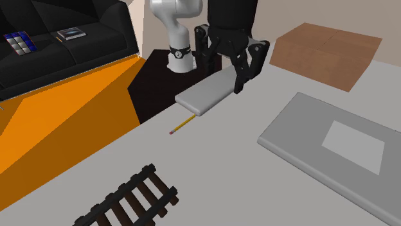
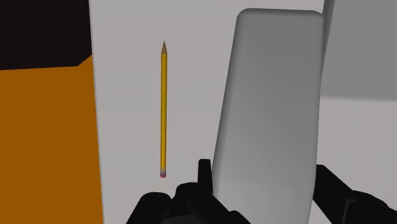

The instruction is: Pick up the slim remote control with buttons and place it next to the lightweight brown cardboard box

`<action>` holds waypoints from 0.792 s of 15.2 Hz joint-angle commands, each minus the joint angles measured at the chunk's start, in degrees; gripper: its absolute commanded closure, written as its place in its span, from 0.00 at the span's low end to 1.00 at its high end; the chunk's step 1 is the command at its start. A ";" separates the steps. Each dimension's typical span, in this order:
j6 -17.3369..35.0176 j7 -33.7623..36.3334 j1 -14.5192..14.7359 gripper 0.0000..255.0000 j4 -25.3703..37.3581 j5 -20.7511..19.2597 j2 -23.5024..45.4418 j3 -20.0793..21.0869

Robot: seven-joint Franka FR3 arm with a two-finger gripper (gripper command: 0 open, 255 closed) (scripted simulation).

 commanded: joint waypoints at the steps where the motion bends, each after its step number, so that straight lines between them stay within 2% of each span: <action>1: -1.58 -0.09 0.06 1.00 1.55 0.03 -0.02 0.02; 3: -3.05 -0.13 0.16 1.00 3.12 0.02 0.07 0.04; 7: 1.07 2.00 0.36 1.00 -9.89 1.79 -8.97 1.28; 12: 4.31 4.59 1.36 1.00 -22.54 4.25 -18.70 2.90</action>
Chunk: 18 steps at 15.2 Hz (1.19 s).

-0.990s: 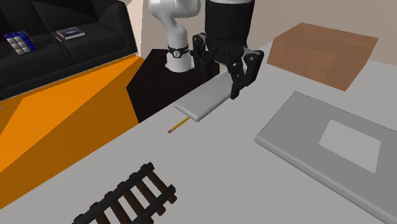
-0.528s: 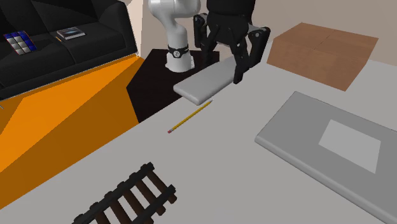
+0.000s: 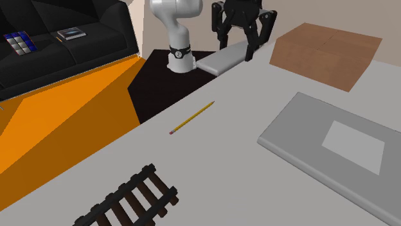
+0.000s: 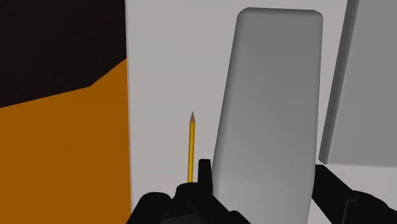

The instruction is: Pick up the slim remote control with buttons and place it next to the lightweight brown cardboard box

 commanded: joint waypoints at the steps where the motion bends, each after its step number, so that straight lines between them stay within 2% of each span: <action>1: 0.92 1.32 0.65 1.00 -4.63 1.05 -3.88 0.78; 9: 2.76 5.87 3.91 1.00 -19.16 5.80 -17.31 3.84; 18: 1.77 12.40 9.42 1.00 -30.04 12.02 -30.26 8.21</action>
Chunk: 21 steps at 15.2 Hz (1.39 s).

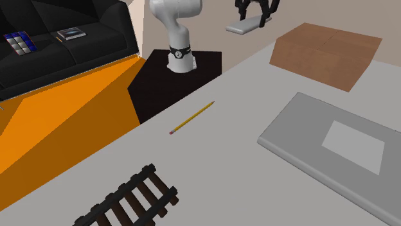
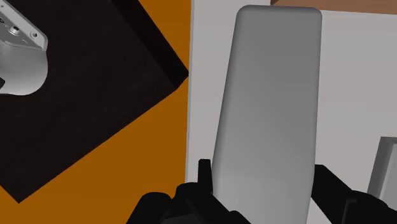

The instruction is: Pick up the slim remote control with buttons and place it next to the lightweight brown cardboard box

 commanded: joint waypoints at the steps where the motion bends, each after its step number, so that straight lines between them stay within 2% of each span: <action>1: 0.10 1.82 1.31 1.00 -1.88 1.33 -2.08 1.27; 8: -2.17 8.63 6.55 1.00 -6.15 6.53 -9.74 5.81; 21: 7.45 8.94 7.05 1.00 -13.87 8.01 -7.91 8.56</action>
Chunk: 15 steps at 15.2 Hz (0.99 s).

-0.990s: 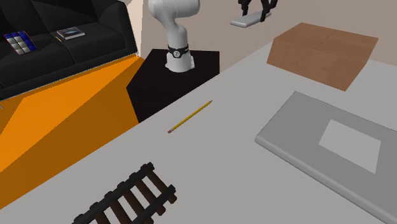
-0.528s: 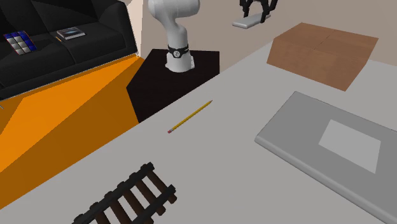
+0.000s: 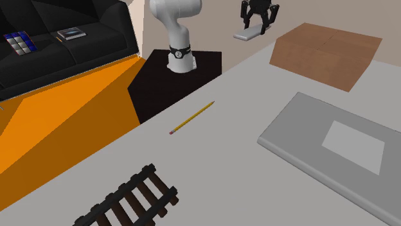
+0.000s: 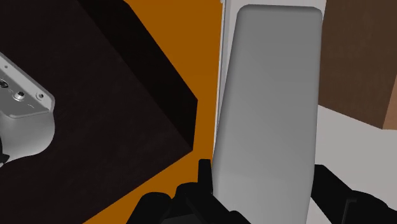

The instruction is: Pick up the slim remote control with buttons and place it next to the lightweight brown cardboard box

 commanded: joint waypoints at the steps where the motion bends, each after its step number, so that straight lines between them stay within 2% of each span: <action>1: 1.69 -0.16 -0.03 1.00 -1.25 0.16 0.42 0.30; 15: 14.37 0.68 -0.74 1.00 -7.97 0.59 6.49 4.18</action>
